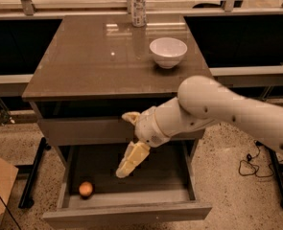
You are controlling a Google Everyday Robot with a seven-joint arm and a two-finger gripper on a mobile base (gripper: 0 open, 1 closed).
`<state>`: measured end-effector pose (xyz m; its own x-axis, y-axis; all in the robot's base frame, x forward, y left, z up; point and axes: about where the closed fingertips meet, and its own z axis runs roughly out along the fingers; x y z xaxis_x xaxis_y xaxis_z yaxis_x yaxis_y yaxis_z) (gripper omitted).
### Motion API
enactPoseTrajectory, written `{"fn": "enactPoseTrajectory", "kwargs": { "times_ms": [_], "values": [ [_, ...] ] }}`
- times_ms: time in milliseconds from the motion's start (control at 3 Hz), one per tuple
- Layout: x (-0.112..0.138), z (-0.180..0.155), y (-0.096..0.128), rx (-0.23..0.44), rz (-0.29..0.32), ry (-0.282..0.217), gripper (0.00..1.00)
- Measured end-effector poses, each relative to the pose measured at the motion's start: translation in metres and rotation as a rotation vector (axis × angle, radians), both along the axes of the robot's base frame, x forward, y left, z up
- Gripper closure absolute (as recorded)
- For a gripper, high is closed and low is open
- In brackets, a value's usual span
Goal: Pick orange from middle drawer and place on counter
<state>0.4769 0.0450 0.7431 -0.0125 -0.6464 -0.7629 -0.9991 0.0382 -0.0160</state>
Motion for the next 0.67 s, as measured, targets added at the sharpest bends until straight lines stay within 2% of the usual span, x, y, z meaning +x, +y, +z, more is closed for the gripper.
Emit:
{"fn": "enactPoseTrajectory", "kwargs": {
  "times_ms": [333, 667],
  "values": [
    [0.0115, -0.0402, 0.0219, 0.095, -0.015, 0.067, 0.00],
    [0.0115, -0.0501, 0.0228, 0.103, -0.017, 0.087, 0.00]
  ]
}}
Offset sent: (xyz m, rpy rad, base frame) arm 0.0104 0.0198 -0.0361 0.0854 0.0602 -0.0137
